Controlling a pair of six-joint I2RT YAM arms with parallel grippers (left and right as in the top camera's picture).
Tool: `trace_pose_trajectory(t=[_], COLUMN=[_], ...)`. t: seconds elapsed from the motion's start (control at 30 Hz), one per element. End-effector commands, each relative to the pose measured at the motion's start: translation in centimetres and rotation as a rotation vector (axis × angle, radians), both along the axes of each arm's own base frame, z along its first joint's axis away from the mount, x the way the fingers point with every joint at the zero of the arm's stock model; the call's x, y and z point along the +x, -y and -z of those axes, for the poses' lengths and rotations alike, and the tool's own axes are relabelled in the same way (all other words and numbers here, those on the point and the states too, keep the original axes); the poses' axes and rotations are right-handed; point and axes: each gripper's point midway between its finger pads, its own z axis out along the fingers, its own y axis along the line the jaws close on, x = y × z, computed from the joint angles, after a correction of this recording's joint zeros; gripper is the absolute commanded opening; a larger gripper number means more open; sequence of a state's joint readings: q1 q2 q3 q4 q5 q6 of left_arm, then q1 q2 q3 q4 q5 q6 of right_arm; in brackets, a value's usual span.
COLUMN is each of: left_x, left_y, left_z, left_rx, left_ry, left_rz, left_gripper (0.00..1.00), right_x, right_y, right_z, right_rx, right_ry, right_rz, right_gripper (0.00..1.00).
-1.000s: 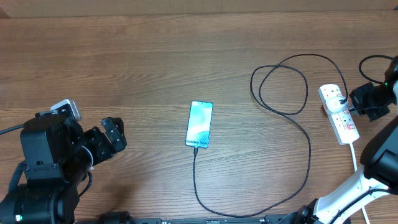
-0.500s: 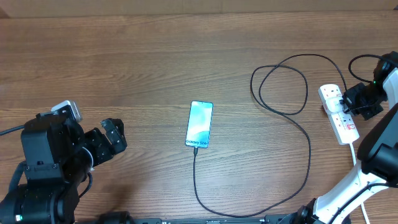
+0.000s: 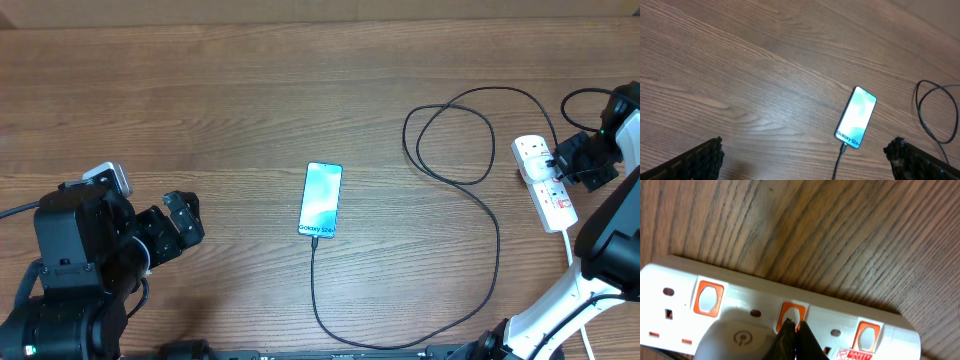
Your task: Plug charger to phone and switch on socket
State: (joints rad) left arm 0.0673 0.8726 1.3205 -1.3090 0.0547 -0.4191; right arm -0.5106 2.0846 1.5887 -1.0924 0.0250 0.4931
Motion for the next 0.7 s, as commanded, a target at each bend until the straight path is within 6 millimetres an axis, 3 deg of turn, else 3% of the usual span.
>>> trace_pose_trajectory(t=[0.0, 0.67], left_x=[-0.07, -0.69], left_y=[-0.19, -0.15], left_z=[0.15, 0.66], left_rx=[0.006, 0.004], left_ry=[-0.004, -0.036], left_rz=[-0.012, -0.012], left_gripper=[1.0, 1.0], right_x=[1.12, 1.24], right_y=[-1.76, -2.48], right_z=[0.53, 0.66], right_rx=[0.064, 0.077], right_ry=[0.043, 0.039], right_rz=[-0.026, -0.058], right_gripper=[0.04, 0.04])
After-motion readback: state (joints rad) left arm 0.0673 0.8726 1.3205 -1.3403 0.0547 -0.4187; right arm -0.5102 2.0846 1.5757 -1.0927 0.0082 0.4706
